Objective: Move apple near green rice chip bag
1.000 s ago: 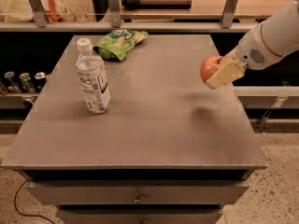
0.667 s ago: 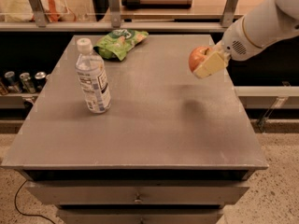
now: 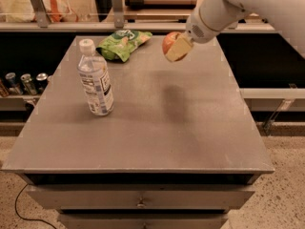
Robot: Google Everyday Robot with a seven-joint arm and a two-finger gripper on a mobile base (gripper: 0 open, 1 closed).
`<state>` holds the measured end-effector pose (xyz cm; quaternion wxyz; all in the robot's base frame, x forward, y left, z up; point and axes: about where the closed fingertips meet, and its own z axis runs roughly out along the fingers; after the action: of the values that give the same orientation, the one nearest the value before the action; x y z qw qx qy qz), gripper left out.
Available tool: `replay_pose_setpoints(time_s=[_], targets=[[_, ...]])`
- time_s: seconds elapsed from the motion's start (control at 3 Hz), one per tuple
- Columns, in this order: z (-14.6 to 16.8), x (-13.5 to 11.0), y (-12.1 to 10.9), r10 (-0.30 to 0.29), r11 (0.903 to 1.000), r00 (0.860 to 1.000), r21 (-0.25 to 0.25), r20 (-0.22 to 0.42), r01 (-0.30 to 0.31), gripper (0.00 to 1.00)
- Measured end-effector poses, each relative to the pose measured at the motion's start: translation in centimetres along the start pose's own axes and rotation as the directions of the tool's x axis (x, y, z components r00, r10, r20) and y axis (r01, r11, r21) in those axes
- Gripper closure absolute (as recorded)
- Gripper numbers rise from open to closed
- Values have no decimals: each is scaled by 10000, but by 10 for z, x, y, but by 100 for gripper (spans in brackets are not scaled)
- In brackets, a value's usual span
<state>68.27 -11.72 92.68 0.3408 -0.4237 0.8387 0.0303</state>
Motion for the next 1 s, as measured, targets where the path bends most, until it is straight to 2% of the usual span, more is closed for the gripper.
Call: replay_pose_setpoints(time_s=[0.33, 0.67, 1.0], targets=[[42, -36, -3, 136, 9999, 9997, 57, -186, -135, 100], [75, -59, -10, 544, 9979, 9979, 371, -348, -531, 100], [98, -73, -18, 1029, 9920, 9939, 773, -402, -996, 100]])
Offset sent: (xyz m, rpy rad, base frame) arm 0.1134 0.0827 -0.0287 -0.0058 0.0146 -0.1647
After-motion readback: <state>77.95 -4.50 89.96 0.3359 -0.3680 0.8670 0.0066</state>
